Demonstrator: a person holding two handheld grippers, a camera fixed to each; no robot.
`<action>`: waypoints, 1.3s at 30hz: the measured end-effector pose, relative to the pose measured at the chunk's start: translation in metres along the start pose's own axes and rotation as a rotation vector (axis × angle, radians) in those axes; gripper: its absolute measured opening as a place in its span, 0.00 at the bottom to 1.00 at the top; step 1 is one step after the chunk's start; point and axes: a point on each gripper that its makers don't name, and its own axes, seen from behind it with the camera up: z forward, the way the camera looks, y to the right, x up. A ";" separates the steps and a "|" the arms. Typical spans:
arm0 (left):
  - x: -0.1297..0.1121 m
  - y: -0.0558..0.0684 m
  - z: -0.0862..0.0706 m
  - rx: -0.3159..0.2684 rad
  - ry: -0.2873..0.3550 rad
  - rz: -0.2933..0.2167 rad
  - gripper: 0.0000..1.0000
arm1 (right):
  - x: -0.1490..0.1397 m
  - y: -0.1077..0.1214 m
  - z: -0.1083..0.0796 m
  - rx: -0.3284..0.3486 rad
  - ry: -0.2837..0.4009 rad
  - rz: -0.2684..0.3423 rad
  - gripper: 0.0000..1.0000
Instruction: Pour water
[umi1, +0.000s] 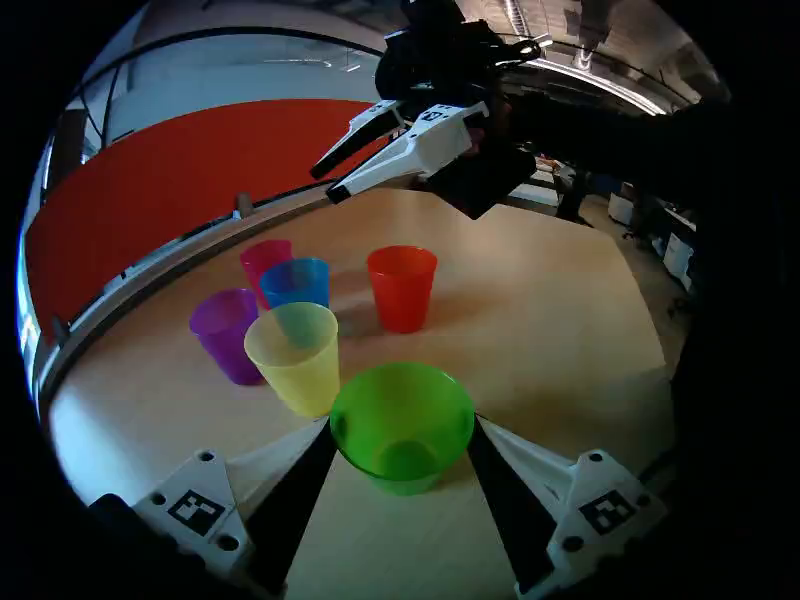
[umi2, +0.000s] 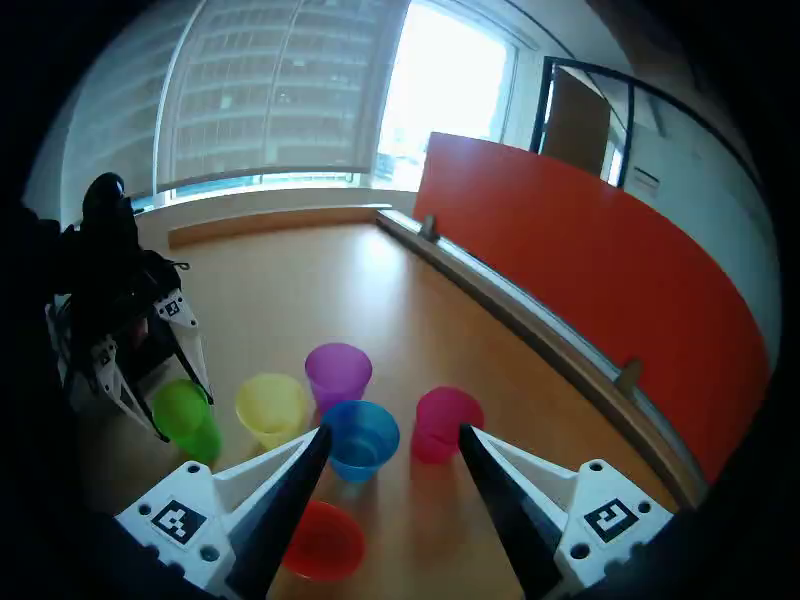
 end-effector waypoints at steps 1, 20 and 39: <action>0.000 0.000 0.000 0.000 0.001 0.001 0.87 | -0.001 -0.001 0.001 0.003 -0.003 0.001 0.98; 0.005 -0.005 -0.012 0.033 0.017 0.011 0.87 | -0.020 -0.014 0.028 0.055 -0.053 0.011 0.98; 0.004 -0.004 -0.019 0.042 0.027 0.009 0.87 | -0.038 -0.021 0.049 0.098 -0.112 -0.001 0.98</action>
